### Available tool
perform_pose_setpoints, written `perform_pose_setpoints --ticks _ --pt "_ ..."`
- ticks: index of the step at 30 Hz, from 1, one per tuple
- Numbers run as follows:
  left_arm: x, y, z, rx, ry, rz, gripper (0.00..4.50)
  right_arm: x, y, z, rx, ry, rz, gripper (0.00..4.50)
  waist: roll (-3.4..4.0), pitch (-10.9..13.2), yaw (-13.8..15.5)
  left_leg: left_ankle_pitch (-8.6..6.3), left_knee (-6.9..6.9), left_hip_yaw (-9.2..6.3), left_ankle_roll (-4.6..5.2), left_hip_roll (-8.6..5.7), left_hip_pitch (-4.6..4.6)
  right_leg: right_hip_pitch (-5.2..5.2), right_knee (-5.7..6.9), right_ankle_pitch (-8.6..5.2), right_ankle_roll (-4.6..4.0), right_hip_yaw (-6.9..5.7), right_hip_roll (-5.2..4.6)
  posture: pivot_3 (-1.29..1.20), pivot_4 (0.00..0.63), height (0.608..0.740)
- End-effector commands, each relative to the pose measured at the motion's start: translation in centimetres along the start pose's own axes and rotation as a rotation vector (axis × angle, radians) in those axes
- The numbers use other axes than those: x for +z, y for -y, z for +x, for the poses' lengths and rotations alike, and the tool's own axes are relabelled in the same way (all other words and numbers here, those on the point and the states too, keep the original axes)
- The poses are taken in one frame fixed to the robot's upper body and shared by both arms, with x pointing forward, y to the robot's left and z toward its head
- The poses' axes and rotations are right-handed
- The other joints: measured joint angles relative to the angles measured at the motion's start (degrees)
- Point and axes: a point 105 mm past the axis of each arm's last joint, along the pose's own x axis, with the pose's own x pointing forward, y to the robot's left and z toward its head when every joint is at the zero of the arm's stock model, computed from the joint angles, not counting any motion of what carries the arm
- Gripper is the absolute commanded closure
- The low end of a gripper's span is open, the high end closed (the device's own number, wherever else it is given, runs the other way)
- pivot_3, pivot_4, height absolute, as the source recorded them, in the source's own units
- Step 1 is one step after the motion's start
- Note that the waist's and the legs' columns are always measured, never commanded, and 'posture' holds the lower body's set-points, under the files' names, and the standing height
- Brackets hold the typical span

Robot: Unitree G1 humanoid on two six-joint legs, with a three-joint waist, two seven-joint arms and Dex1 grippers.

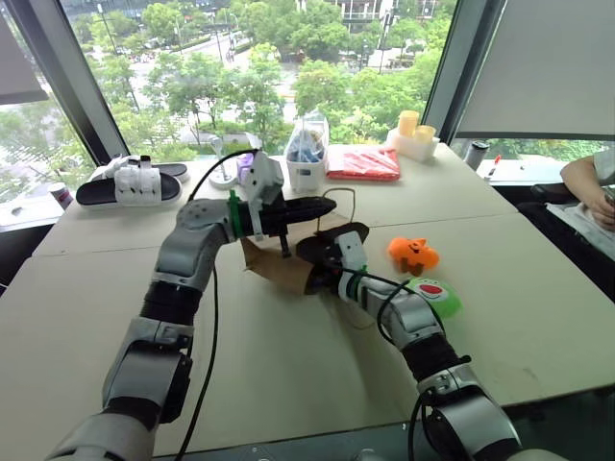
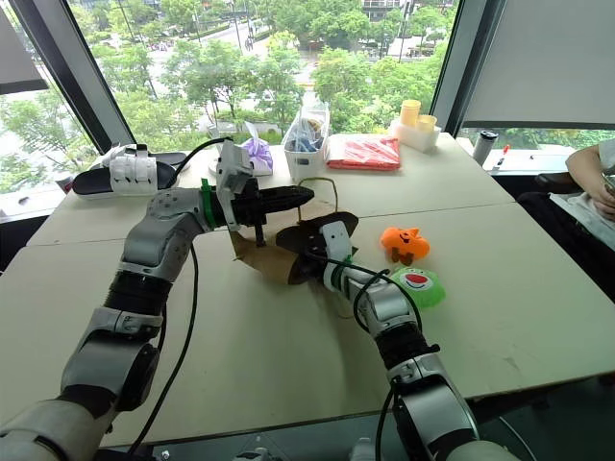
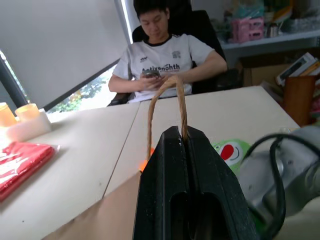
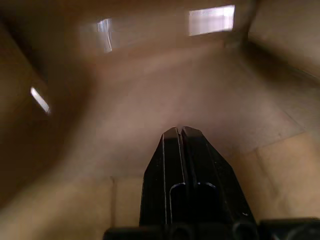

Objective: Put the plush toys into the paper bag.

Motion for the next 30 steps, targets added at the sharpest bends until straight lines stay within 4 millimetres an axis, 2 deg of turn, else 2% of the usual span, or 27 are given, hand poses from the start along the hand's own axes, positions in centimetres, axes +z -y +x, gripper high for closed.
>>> perform_pose_setpoints --ticks 1,7,10,12,16,17,20,22,28,30 --pt "3.8 -2.0 -0.8 0.098 0.107 0.019 4.50 -1.2 -0.8 0.4 0.032 -0.052 -0.079 4.48 0.00 0.00 -0.27 0.00 0.00 0.00 -0.01 0.00 -0.01 -0.04 0.01 0.00 0.00 0.03 0.00 0.00 0.150 0.740" --pt "6.1 -5.8 -3.0 0.273 0.147 0.055 4.50 -3.8 -1.2 -0.3 0.024 -0.122 -0.082 4.48 0.02 -0.05 -0.34 0.03 0.00 -0.01 -0.06 0.00 0.05 -0.04 0.09 0.00 0.00 0.02 0.01 0.00 0.150 0.740" --pt "6.6 -6.5 -3.5 0.297 0.157 0.066 4.50 -4.2 -1.4 -0.7 0.021 -0.125 -0.077 4.48 0.02 -0.05 -0.36 0.03 -0.01 -0.01 -0.05 0.00 0.07 -0.04 0.11 0.00 0.00 0.02 0.02 0.00 0.150 0.740" --pt "6.2 -6.2 -3.2 0.278 0.155 0.051 4.50 -3.5 -1.4 -1.0 0.007 -0.096 -0.075 4.48 0.02 -0.06 -0.36 0.03 0.00 0.00 -0.06 0.00 0.07 -0.04 0.11 0.00 0.00 0.02 0.02 0.00 0.150 0.740" --pt "4.0 -3.5 -1.6 0.181 0.125 0.011 4.50 0.1 0.0 -3.0 -0.069 0.026 -0.051 4.48 0.02 -0.06 -0.09 0.04 0.00 -0.01 -0.07 0.00 0.05 -0.03 0.12 0.00 0.00 0.03 0.00 0.00 0.150 0.740" --pt "3.6 -2.8 -1.3 0.159 0.120 0.004 4.50 1.1 0.2 -3.8 -0.085 0.061 -0.035 4.48 0.02 -0.05 -0.07 0.04 0.00 -0.02 -0.07 0.00 0.03 -0.03 0.11 0.00 0.00 0.04 -0.01 0.00 0.150 0.740" --pt "2.2 -0.7 -0.6 0.093 0.099 -0.020 4.50 5.2 1.3 -8.8 -0.158 0.171 -0.057 4.48 0.04 -0.03 0.11 0.01 0.04 -0.06 -0.03 -0.01 -0.11 -0.21 0.15 0.00 0.00 0.11 -0.02 0.00 0.150 0.740" --pt "1.7 -0.1 -0.5 0.071 0.090 -0.022 4.50 6.5 1.7 -11.8 -0.199 0.198 -0.070 4.48 0.04 -0.03 0.15 0.00 0.03 -0.06 -0.02 -0.01 -0.21 -0.36 0.18 0.00 0.00 0.16 -0.02 0.00 0.150 0.740" --pt "1.0 0.6 -0.4 0.041 0.075 -0.028 4.50 6.3 3.6 -18.0 -0.344 0.143 -0.123 4.48 0.03 -0.04 0.39 -0.13 0.00 0.06 0.22 0.01 -0.07 -0.25 0.07 -0.02 -0.01 0.14 0.01 0.00 0.150 0.740" --pt "0.9 0.7 -0.4 0.035 0.073 -0.030 4.50 5.6 3.9 -19.1 -0.358 0.115 -0.112 3.97 0.03 -0.04 0.51 -0.13 0.04 0.17 0.23 0.00 -0.07 -0.22 0.05 -0.02 -0.01 0.16 0.00 0.00 0.150 0.740"
